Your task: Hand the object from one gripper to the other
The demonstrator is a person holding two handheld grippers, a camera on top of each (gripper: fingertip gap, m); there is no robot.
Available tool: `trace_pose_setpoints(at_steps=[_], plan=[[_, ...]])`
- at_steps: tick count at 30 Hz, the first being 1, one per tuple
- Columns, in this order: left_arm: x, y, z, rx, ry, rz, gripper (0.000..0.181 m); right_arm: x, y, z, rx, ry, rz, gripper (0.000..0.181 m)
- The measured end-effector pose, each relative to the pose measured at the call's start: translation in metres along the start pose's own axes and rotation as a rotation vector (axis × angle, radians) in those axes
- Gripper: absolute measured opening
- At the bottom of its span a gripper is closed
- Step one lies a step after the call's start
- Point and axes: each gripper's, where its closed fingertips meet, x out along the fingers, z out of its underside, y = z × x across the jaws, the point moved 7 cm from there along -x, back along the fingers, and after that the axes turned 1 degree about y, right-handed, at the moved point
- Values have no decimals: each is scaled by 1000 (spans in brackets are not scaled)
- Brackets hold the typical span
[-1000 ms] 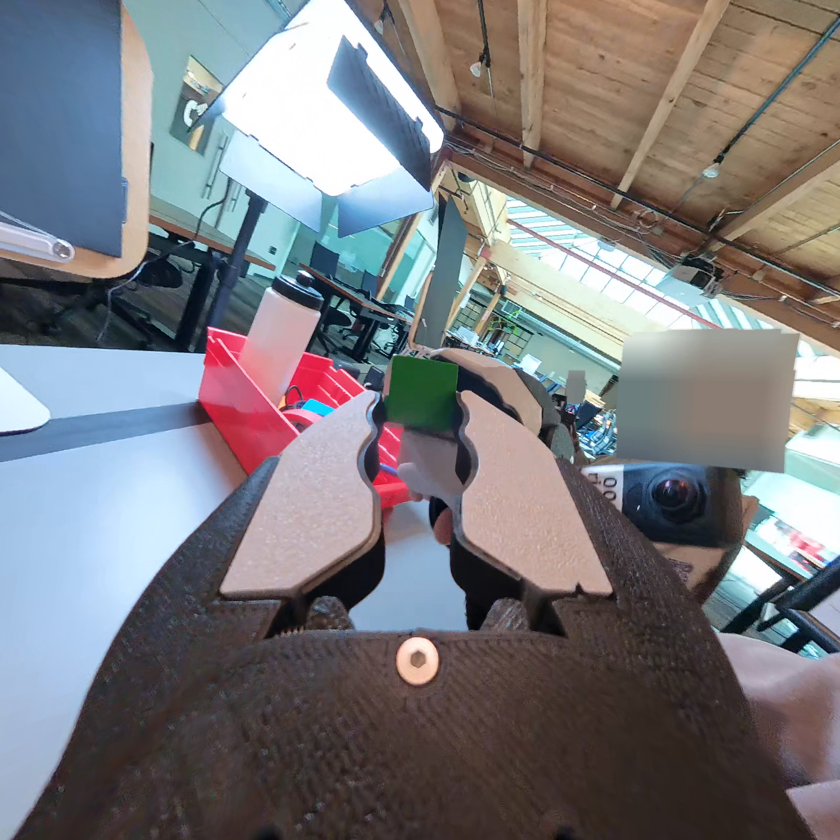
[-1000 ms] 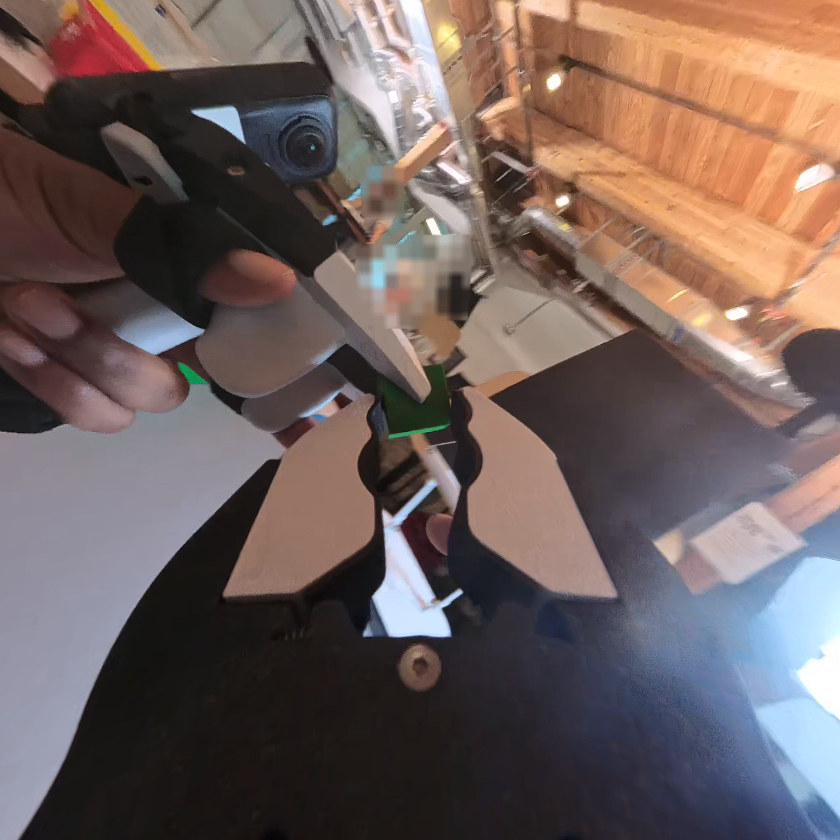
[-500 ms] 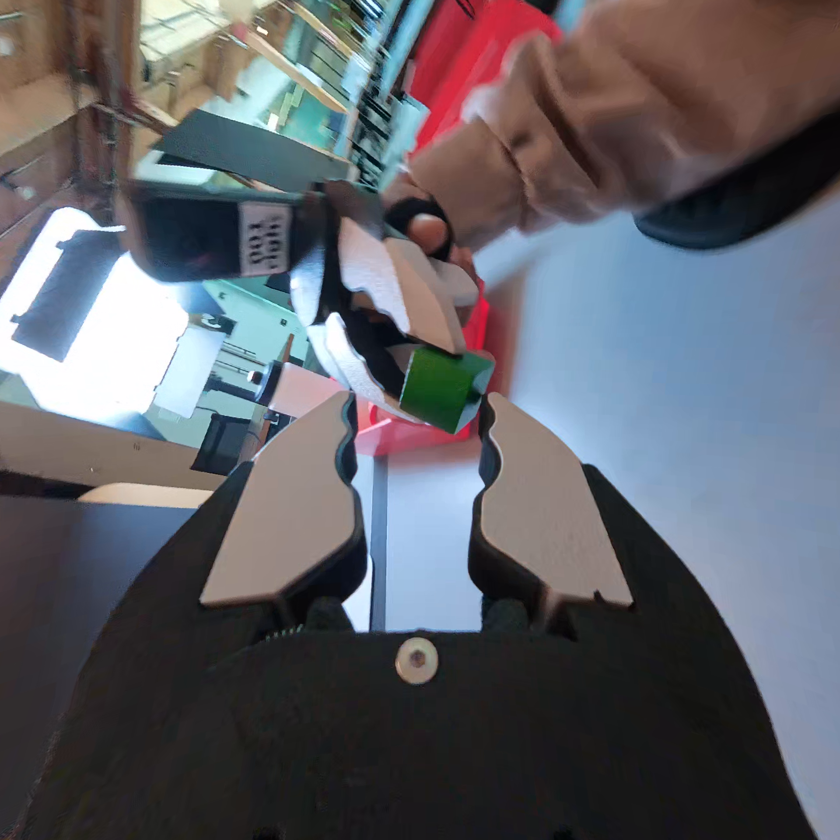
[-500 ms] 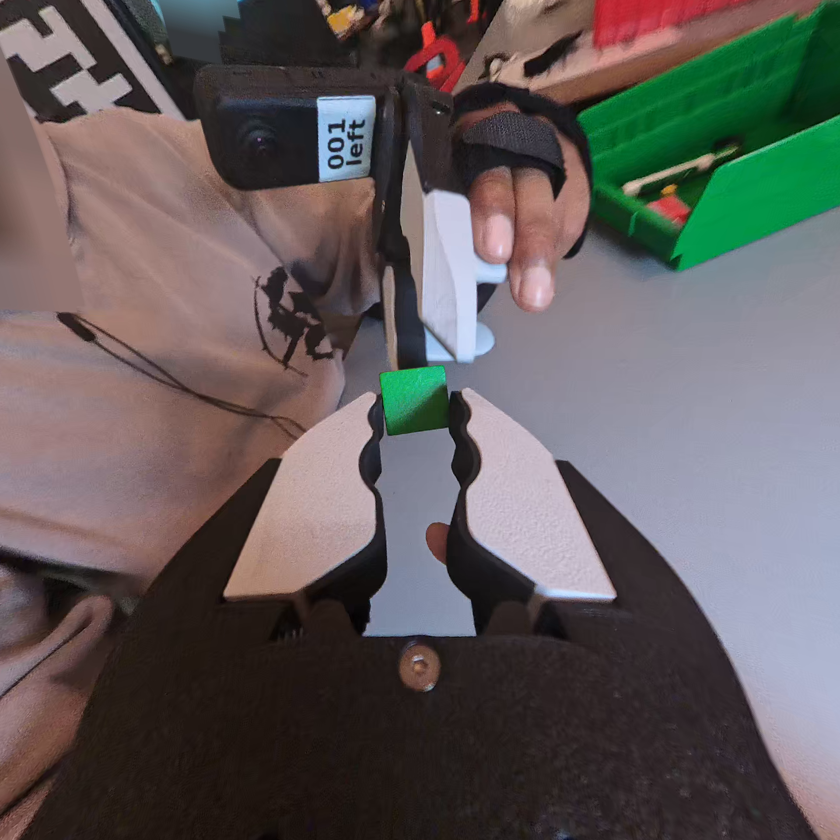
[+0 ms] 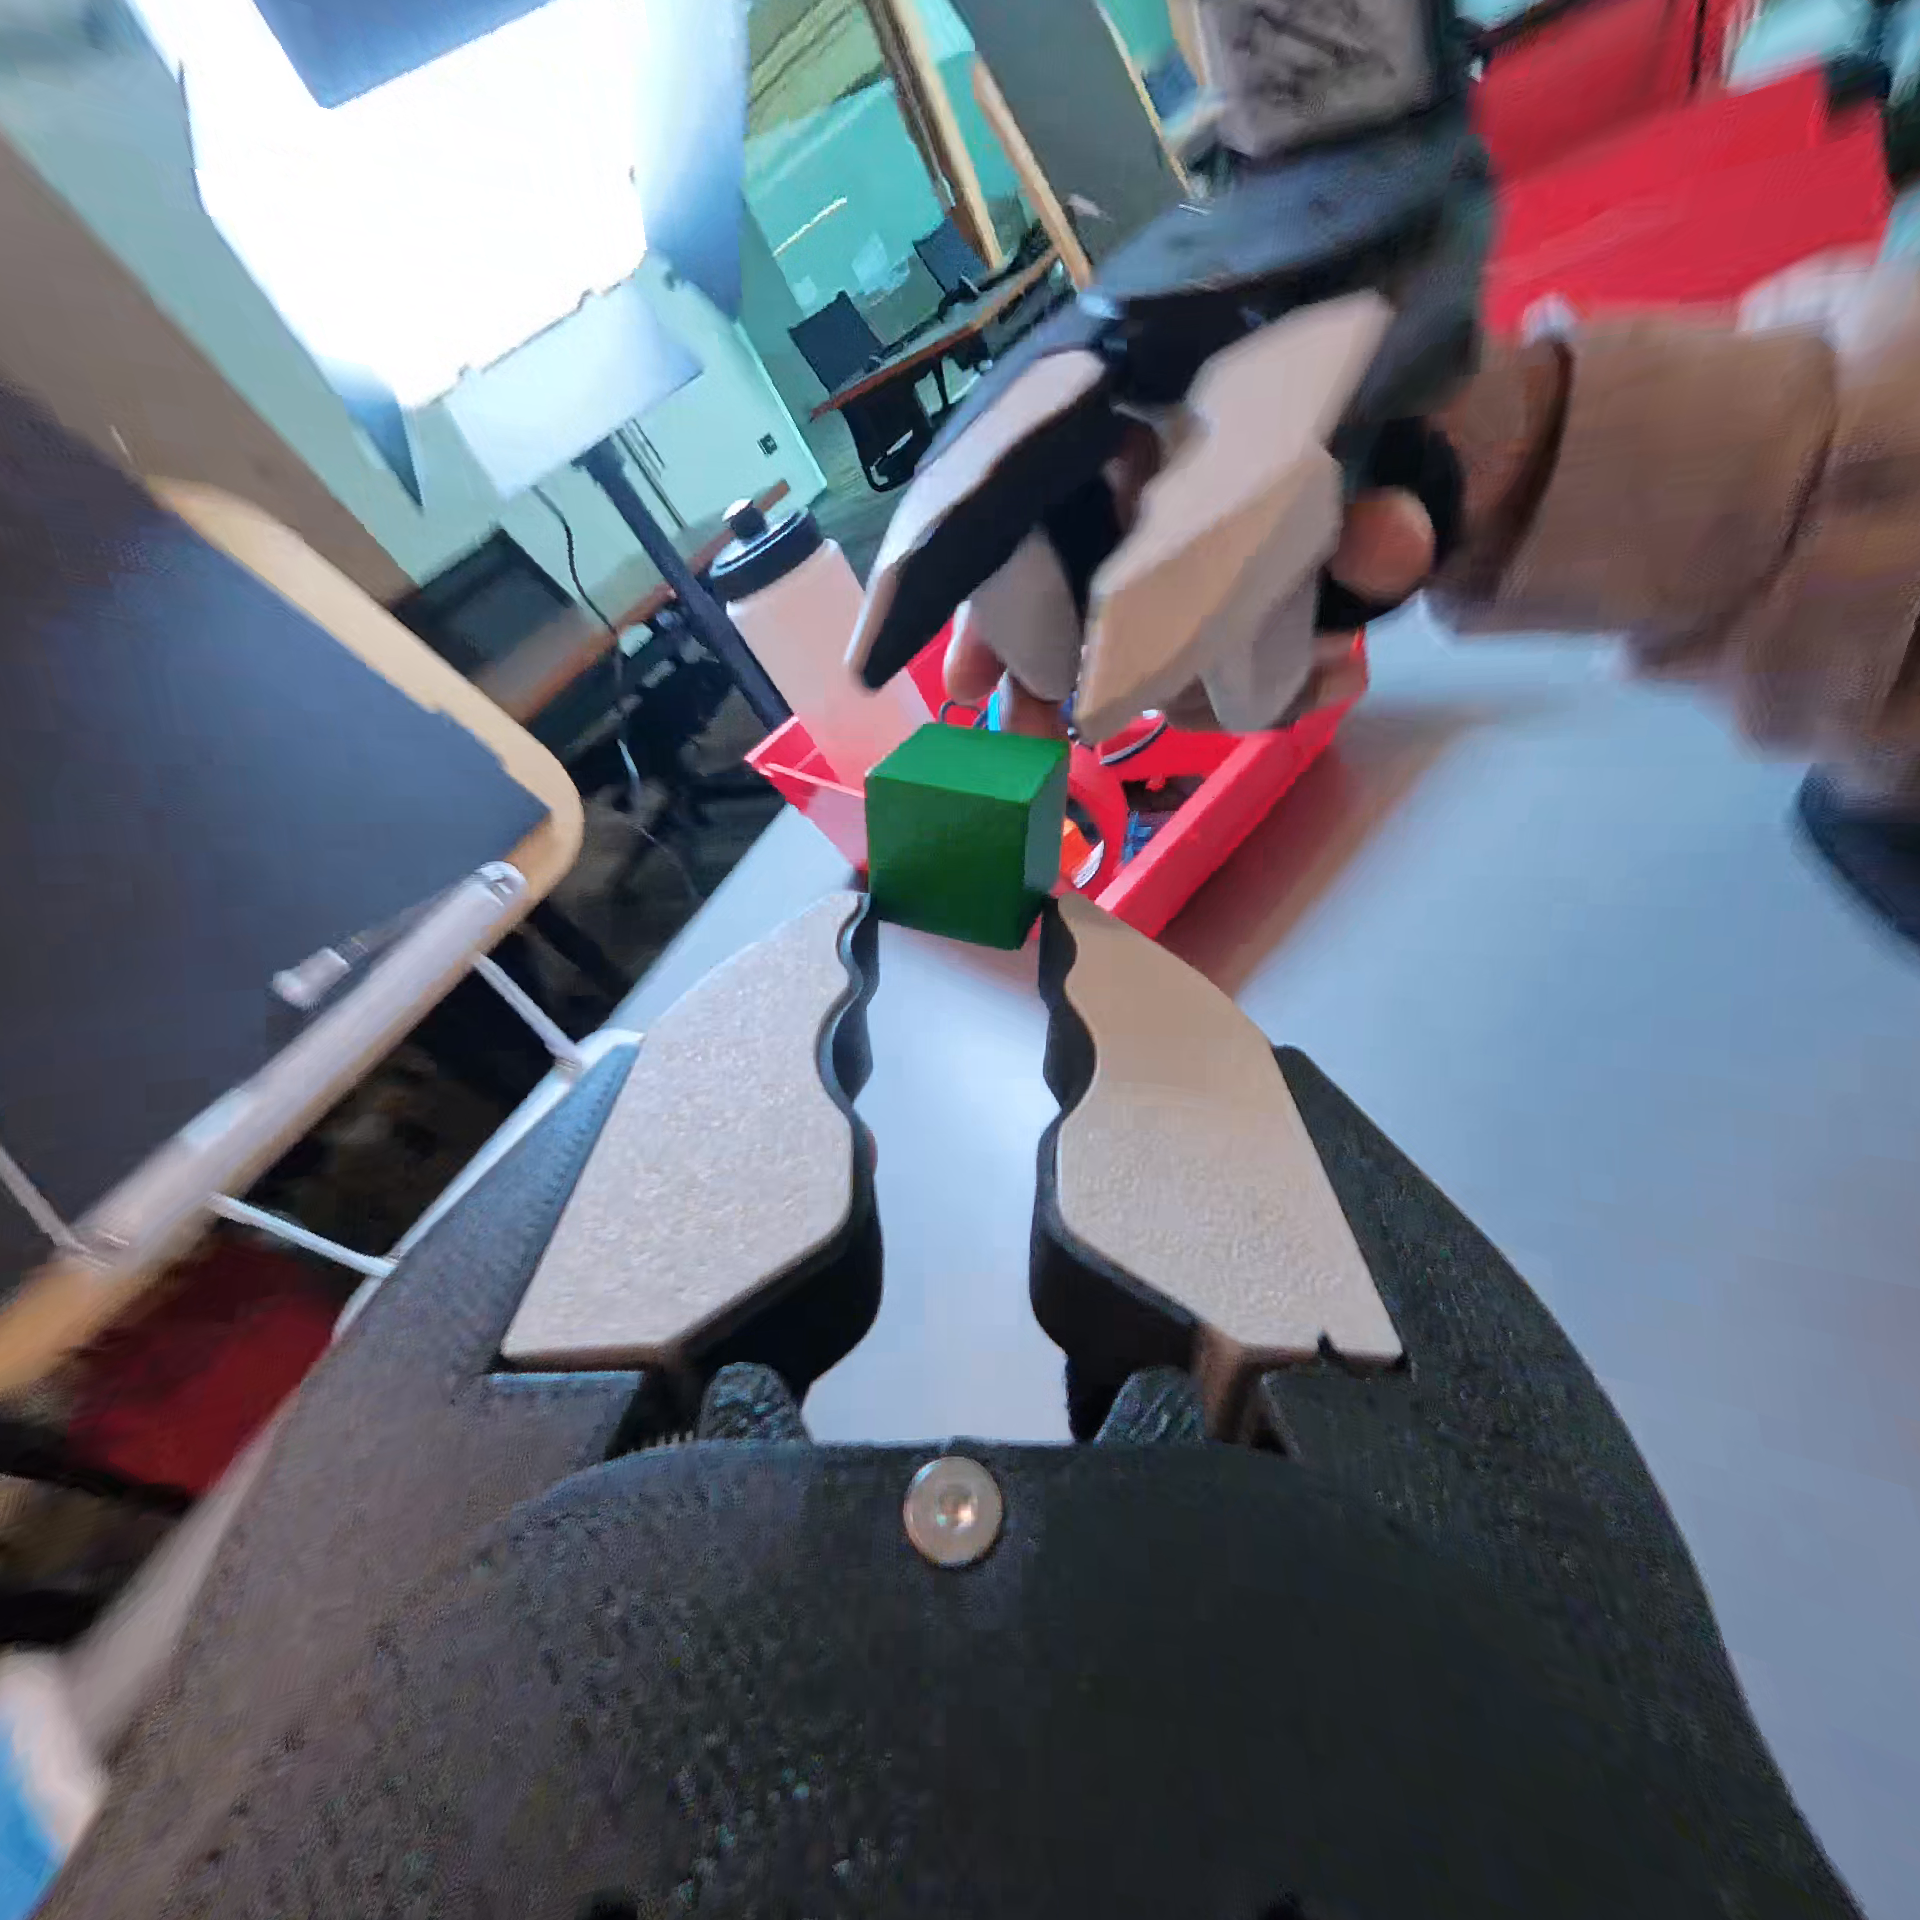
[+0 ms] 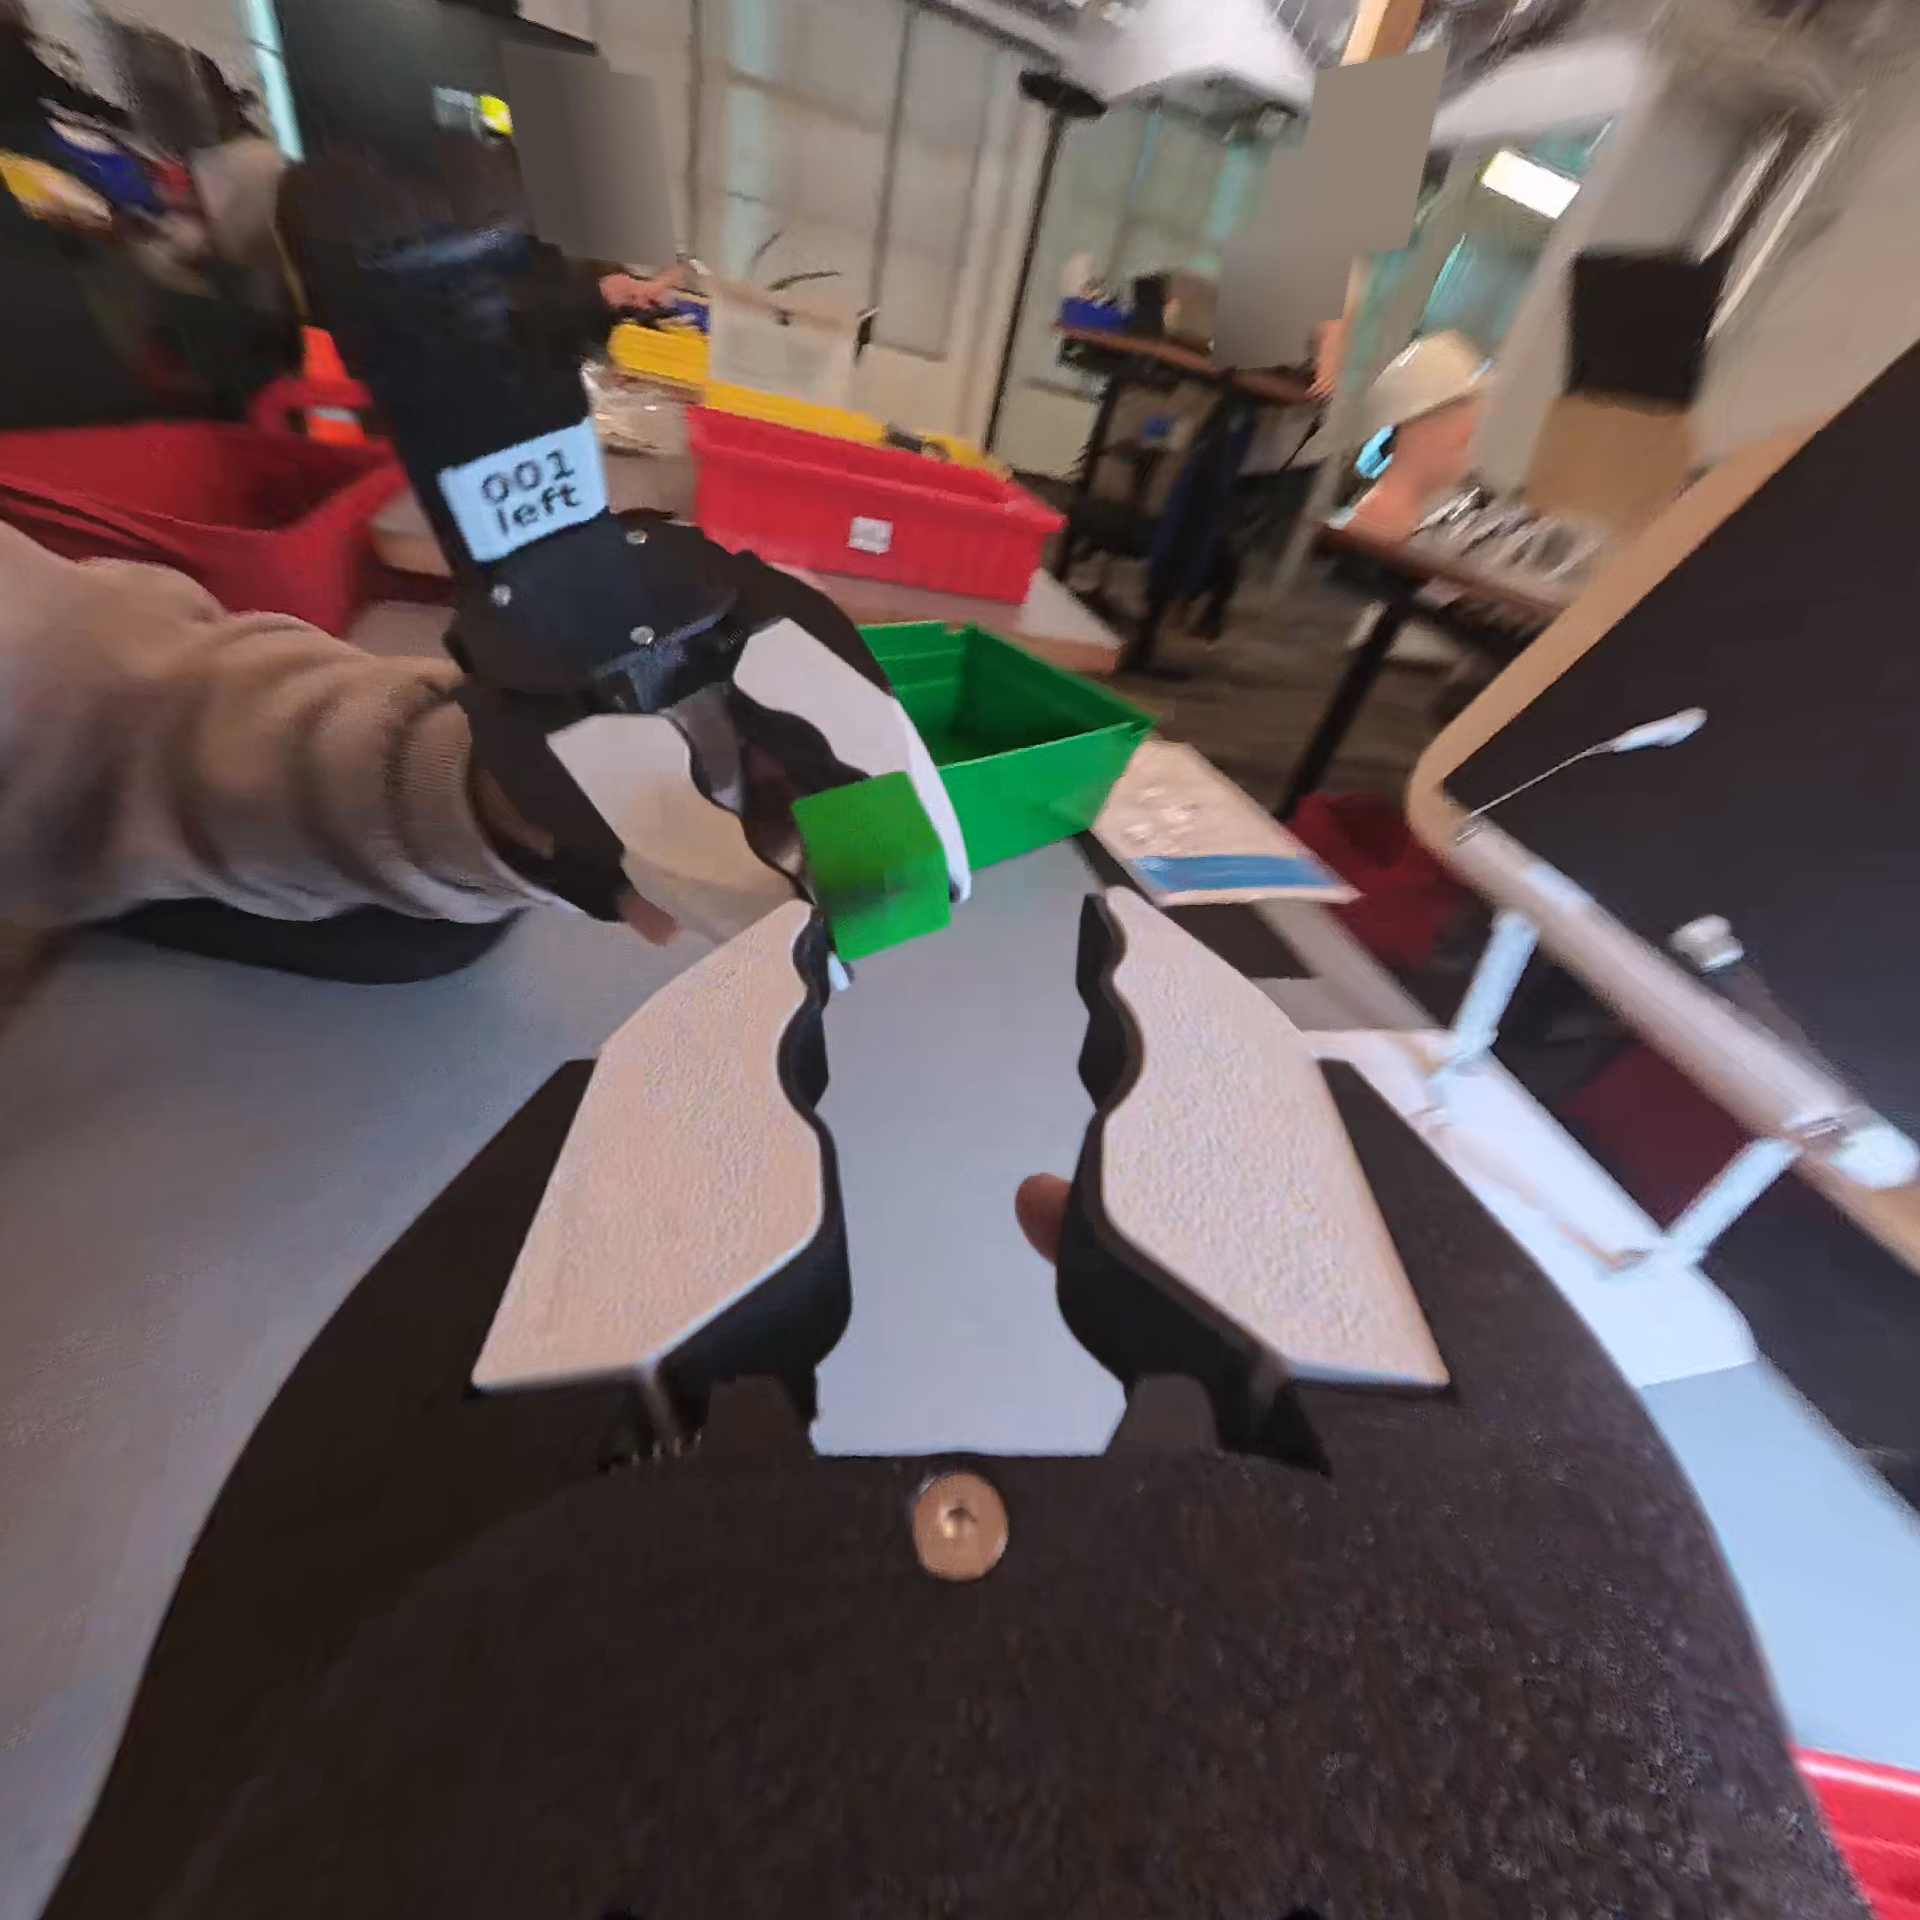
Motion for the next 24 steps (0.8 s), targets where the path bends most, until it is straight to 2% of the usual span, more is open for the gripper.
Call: trace_pose_setpoints(at_steps=[3,7,9,11,13,14,16,17,19,22,24], plan=[[1,-10,4,-378,8,115,30,5,-6,4,-195,-45,57,47],[2,-14,8,-776,33,264,29,19,-15,13,-569,-129,185,49],[3,-12,8,-873,33,326,29,24,-20,10,-705,-108,248,51],[5,-8,8,-910,23,372,29,29,-27,11,-776,-119,238,46],[6,-4,8,-931,9,407,29,30,-29,11,-814,-138,240,36],[6,-3,8,-931,4,428,30,27,-28,11,-764,-149,210,32],[5,-1,3,-884,24,504,31,19,-22,6,-553,-90,150,32],[3,-1,-3,-816,47,523,44,15,-18,3,-424,-58,106,31],[-3,0,-11,-533,64,432,60,8,-14,2,-141,-17,-42,30],[-14,6,-21,-42,60,260,63,2,-18,7,171,-16,-310,30],[-19,18,-23,179,63,264,63,3,-23,12,311,-51,-455,30]])
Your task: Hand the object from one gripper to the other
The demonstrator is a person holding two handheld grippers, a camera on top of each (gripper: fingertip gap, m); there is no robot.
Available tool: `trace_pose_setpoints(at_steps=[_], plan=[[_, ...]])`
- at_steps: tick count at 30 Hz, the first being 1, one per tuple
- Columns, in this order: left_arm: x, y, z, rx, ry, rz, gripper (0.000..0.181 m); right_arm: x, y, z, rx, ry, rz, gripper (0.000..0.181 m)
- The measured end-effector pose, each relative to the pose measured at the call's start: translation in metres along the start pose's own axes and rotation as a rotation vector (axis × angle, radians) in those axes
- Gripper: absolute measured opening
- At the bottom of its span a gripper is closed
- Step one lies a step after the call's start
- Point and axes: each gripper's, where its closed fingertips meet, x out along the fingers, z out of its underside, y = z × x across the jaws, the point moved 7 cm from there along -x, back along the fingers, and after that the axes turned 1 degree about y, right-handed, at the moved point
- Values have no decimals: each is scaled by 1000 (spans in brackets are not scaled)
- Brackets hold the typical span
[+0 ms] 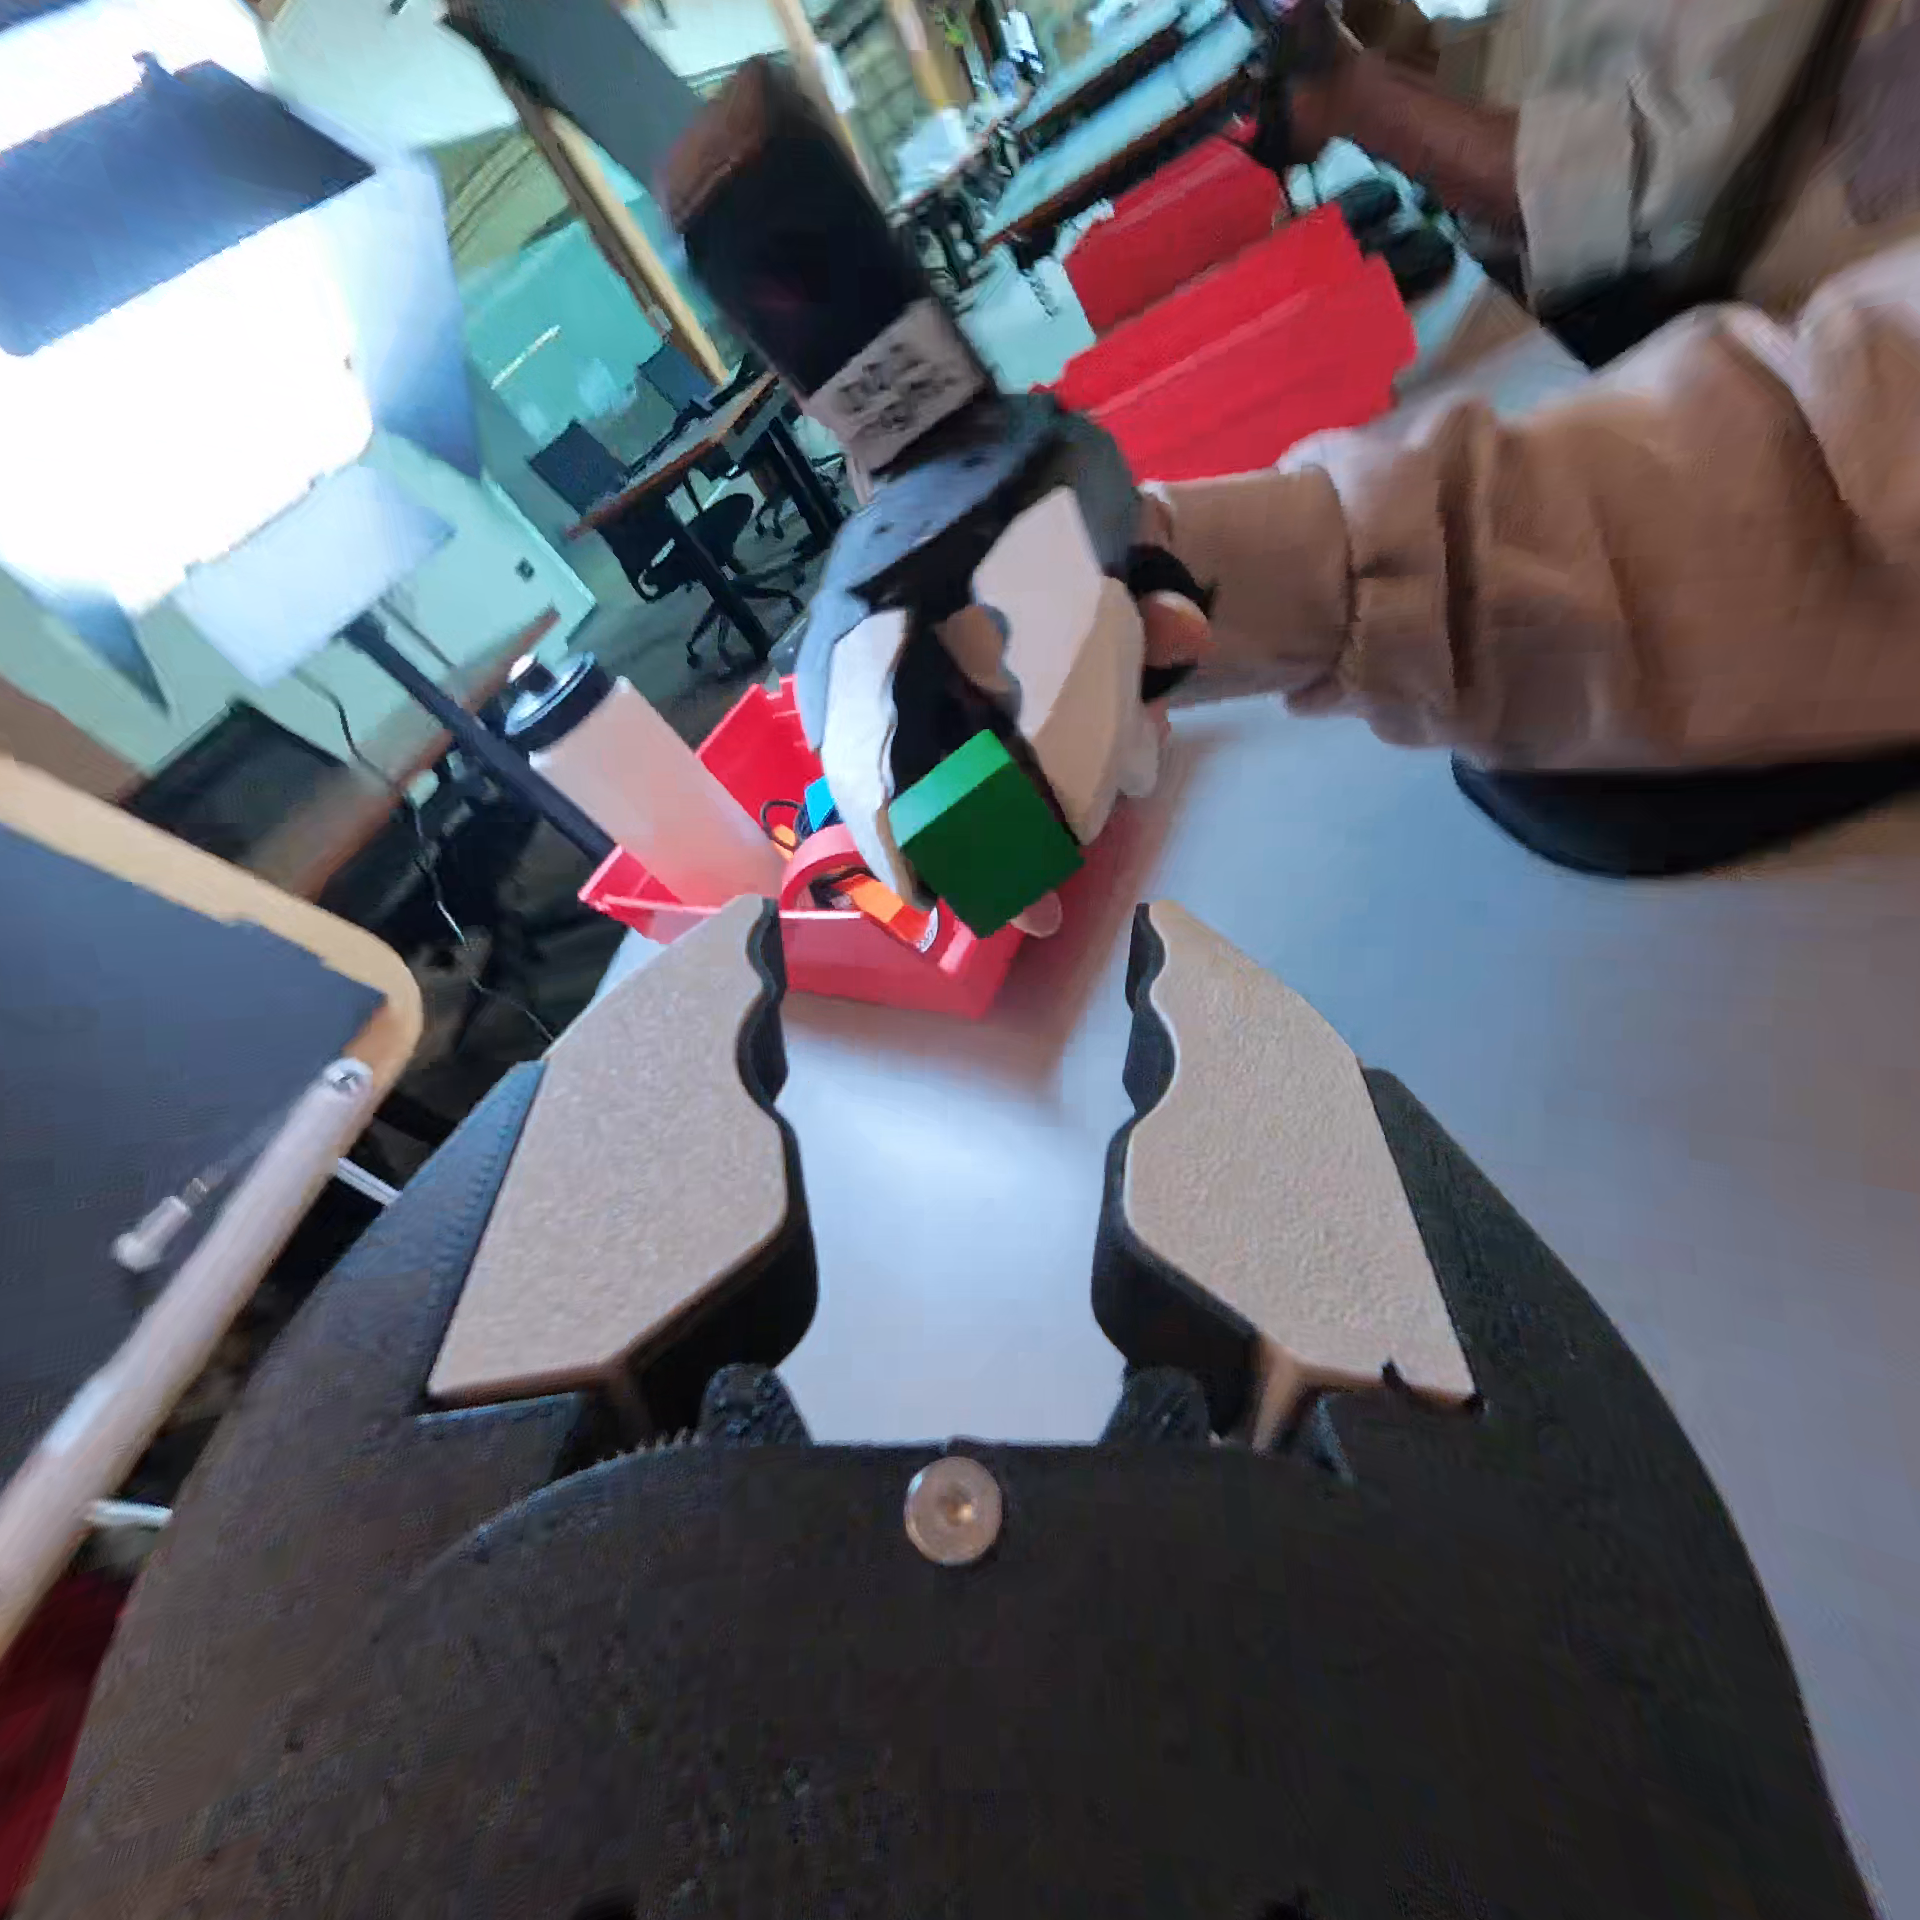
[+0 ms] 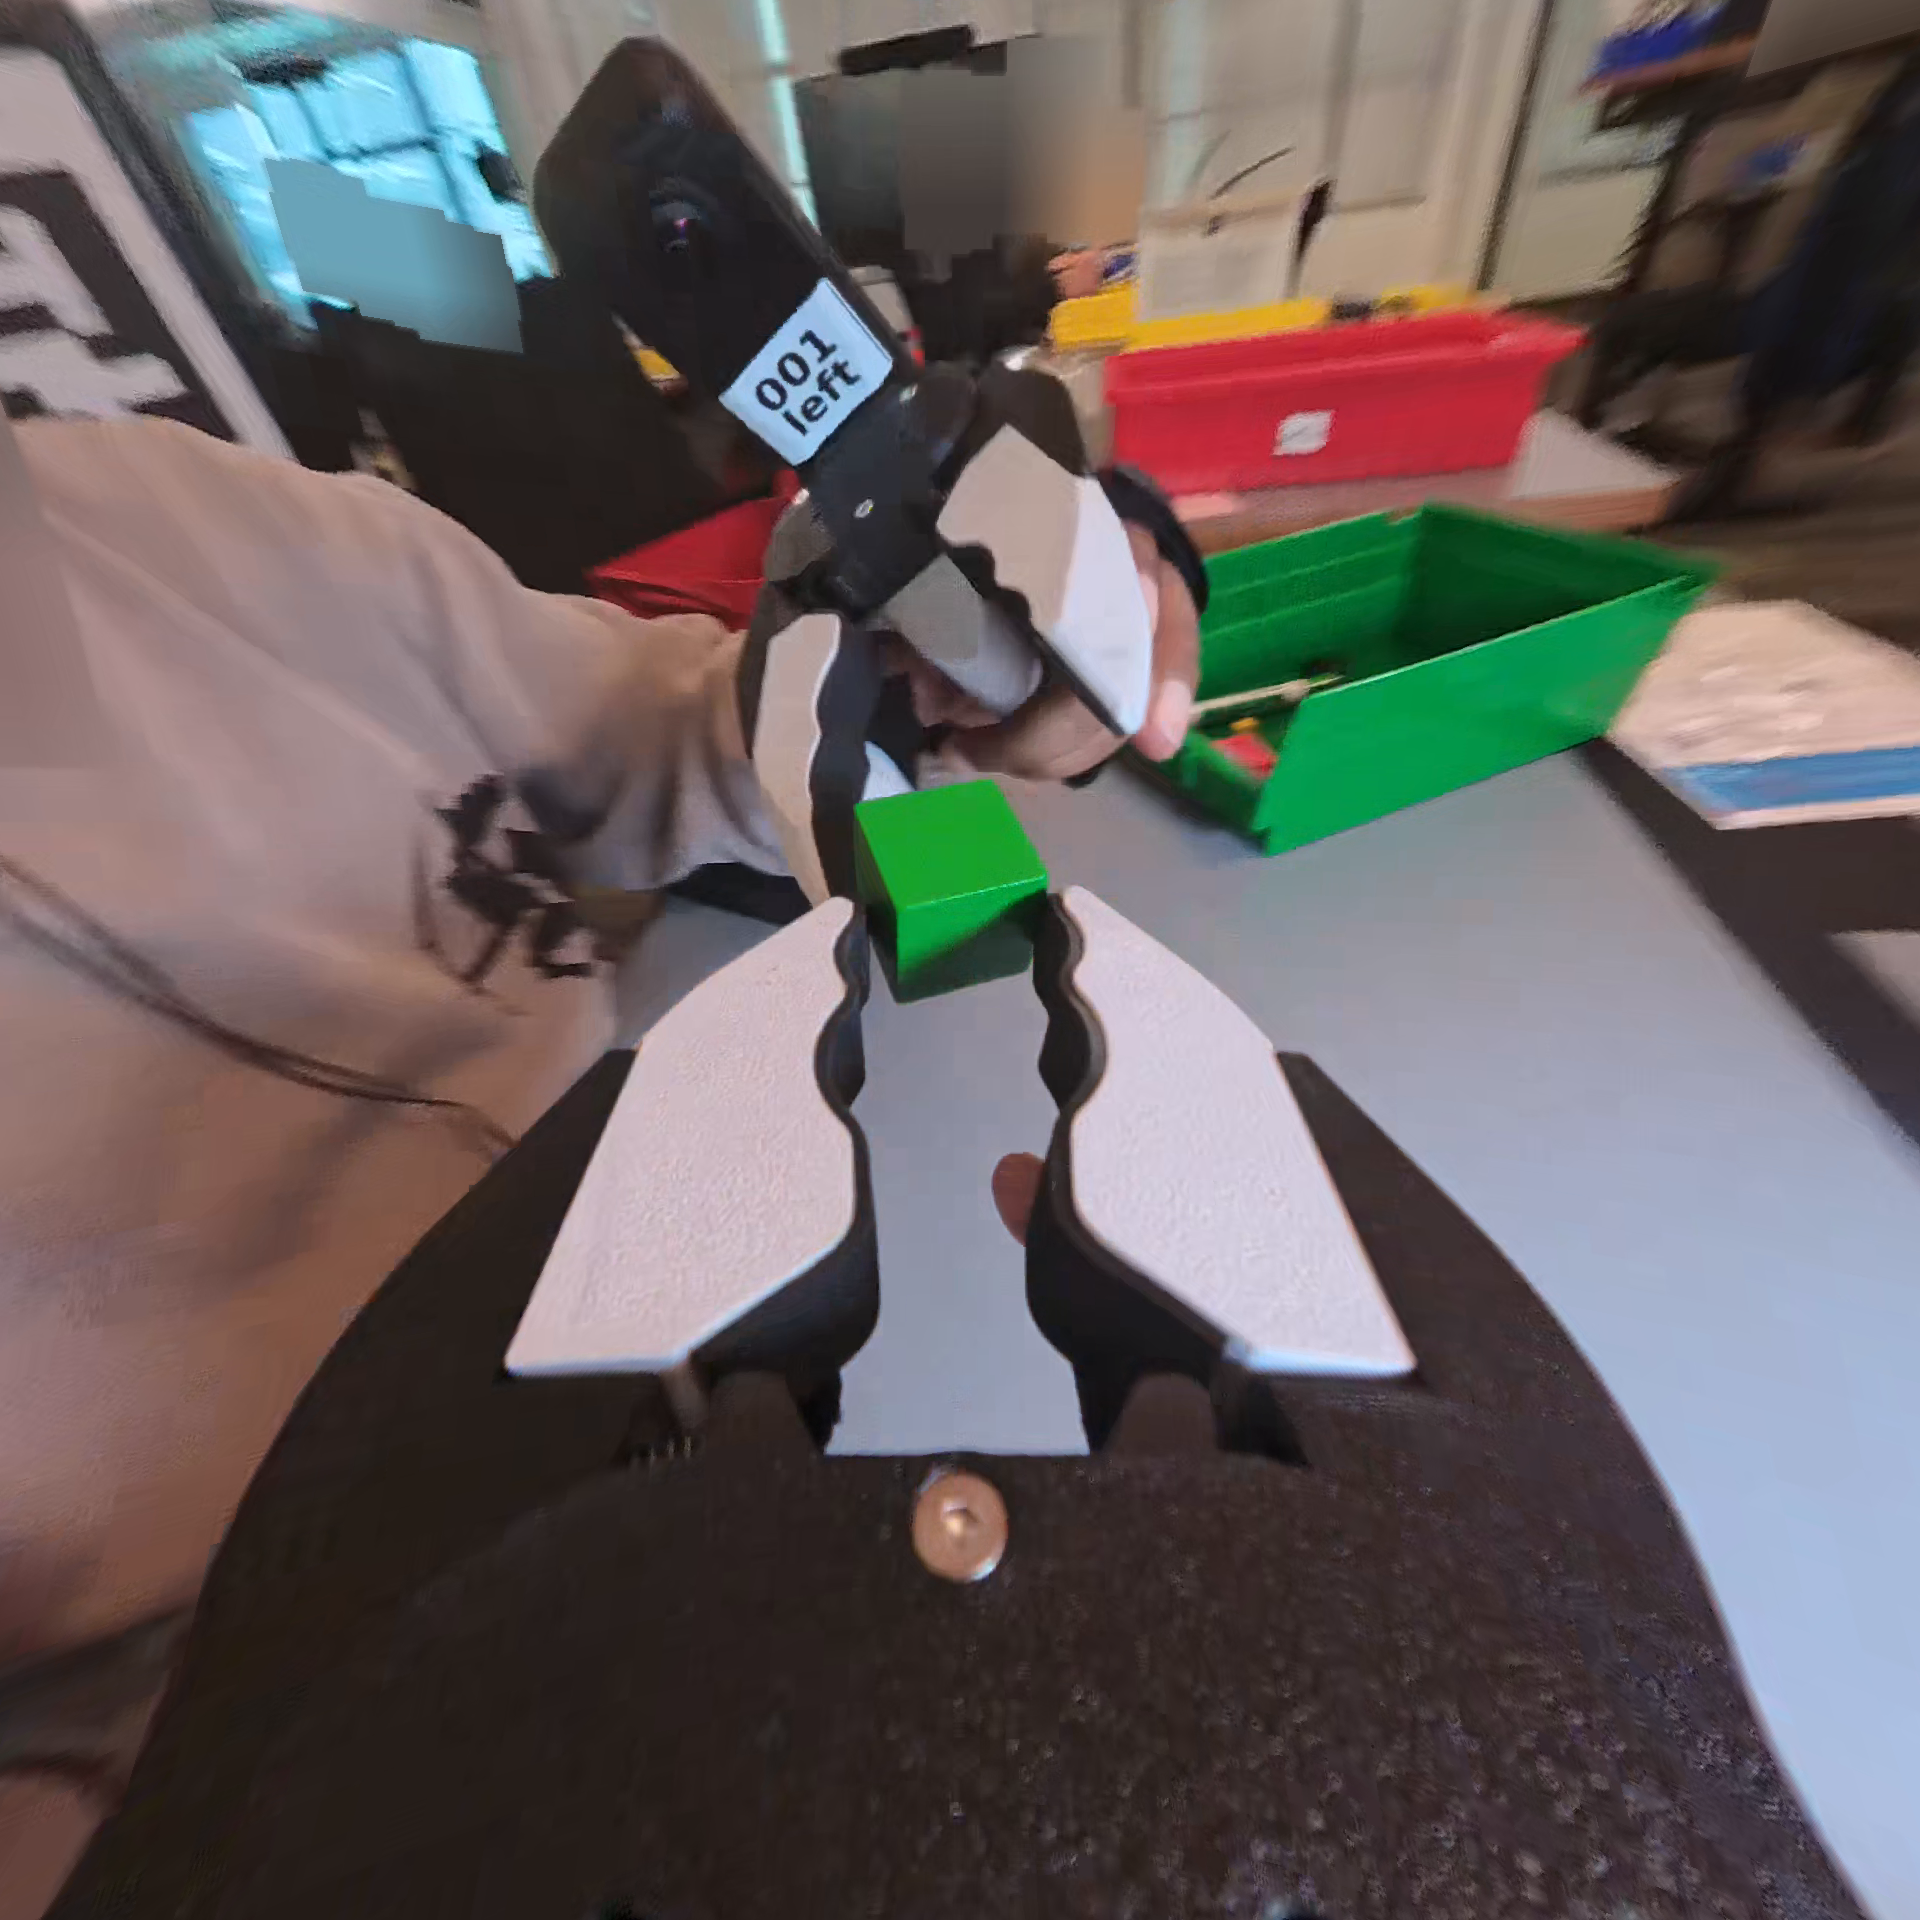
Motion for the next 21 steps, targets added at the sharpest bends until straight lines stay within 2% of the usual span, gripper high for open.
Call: trace_pose_setpoints(at_steps=[4,7,10,12,13,15,17,21], plan=[[2,23,2,226,-40,97,63,11,-2,16,149,-91,-140,30],[10,33,10,362,-134,82,60,20,-3,22,243,-107,-218,30],[14,38,12,481,-164,29,30,25,0,30,292,-119,-250,30],[14,35,13,496,-210,-1,29,25,4,29,302,-90,-234,31],[13,31,12,468,-210,-35,29,23,7,25,285,-49,-204,32],[10,16,9,302,-178,-85,29,14,15,12,181,38,-34,46],[3,-2,6,23,-91,-85,29,4,14,-2,-27,80,146,51],[-9,-26,3,-544,129,68,29,1,-5,-28,-493,58,441,52]])
